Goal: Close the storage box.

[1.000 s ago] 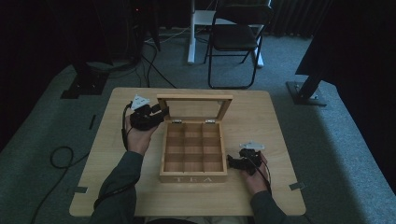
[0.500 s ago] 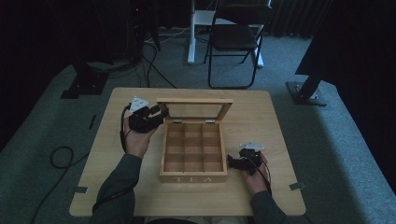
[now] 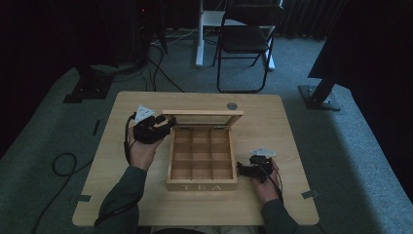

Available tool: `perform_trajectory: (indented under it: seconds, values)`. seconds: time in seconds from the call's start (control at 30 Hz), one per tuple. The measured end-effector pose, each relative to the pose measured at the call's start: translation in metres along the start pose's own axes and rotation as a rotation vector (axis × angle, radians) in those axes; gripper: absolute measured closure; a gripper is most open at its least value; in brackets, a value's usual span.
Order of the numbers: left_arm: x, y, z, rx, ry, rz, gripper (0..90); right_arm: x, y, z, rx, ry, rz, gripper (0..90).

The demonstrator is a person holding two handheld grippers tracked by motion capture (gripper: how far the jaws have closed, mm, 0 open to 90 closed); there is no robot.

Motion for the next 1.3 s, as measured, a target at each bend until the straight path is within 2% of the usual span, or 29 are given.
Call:
perform_trajectory:
  seconds: [0.23,0.67,1.3]
  values:
    - [-0.007,-0.005,-0.006,-0.018,-0.005,-0.011,51.9,0.0,0.0,0.0,0.001,0.002,0.001,12.7]
    - [-0.013,-0.01,-0.013,-0.007,0.003,-0.006,49.8,0.0,0.0,0.0,-0.001,0.002,0.001,12.7]
    - [-0.023,-0.019,-0.031,-0.017,0.008,-0.028,47.2,0.0,0.0,0.0,0.0,-0.001,0.0,12.7]
Point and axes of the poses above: each handheld gripper's, and its own axes: x roughly forward along the jaws, z roughly out of its top, y roughly to its left, the point moved 5 cm from there along x, roughly forward along the jaws, and after that the axes turned 3 degrees about -z, right-handed, at the moved point
